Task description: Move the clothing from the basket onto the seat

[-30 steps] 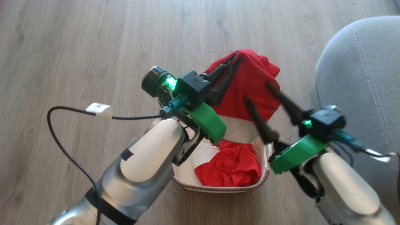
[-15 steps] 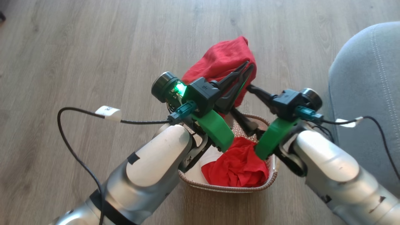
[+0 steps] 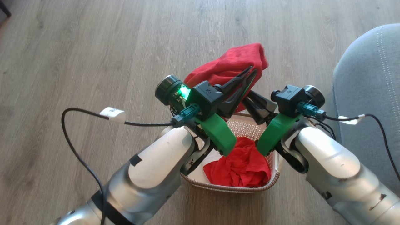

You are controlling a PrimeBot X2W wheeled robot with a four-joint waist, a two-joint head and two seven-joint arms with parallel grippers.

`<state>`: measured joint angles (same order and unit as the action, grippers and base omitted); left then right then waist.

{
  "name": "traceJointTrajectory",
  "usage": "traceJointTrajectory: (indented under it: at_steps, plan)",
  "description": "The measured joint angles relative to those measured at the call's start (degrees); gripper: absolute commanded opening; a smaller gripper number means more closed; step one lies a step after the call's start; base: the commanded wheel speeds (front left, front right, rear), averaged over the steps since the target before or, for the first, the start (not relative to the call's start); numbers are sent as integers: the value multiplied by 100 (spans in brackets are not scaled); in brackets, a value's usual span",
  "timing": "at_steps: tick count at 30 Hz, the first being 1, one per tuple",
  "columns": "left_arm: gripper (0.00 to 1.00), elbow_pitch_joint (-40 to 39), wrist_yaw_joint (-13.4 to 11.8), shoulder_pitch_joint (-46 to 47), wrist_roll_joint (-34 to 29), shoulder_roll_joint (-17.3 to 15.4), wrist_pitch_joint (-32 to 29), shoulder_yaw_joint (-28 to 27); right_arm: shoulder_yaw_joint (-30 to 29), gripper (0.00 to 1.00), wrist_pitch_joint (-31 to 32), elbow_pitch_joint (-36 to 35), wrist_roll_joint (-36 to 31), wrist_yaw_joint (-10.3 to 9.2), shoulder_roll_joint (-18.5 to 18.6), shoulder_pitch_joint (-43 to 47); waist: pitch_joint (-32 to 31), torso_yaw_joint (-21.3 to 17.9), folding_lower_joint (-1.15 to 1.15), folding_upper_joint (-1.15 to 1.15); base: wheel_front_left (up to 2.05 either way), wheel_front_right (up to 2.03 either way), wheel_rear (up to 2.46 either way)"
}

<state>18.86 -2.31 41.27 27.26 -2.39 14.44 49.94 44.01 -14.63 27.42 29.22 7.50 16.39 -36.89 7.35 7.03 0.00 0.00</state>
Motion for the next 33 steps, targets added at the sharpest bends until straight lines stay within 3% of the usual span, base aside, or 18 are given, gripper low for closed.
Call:
traceJointTrajectory:
  at_steps: [6, 7, 8, 9, 21, 33]
  plan:
    - [0, 15, -24, -38, -4, 0, 0, -22, -265, 0, 1, -109, -121, 0, 1, 125, -9, -52, 0, 0, 0, 0, 0]
    - [38, 13, -24, -40, -4, 0, 0, -31, -300, 0, 1, -133, -148, 0, 2, 155, -4, -62, 0, 0, 0, 0, 0]
    - [97, 12, -23, -40, -14, 0, 1, -44, -339, 0, 1, -169, -175, 0, 2, 180, 3, -70, 0, 0, 0, 0, 0]
    - [100, 10, -22, -41, -32, 0, 1, -63, -383, 0, 1, -216, -210, 0, 2, 205, 12, -79, 0, 0, 0, 0, 0]
    - [100, 219, 138, -200, -266, 0, 1, -349, -1224, 0, 1, -725, -564, 0, -13, 646, 98, -273, 0, 0, 0, 0, 0]
    - [100, 655, 468, -352, -671, 1, 1, -736, -2125, 0, 0, -1283, -758, 0, -163, 976, 143, -980, 0, 0, 0, 0, 0]
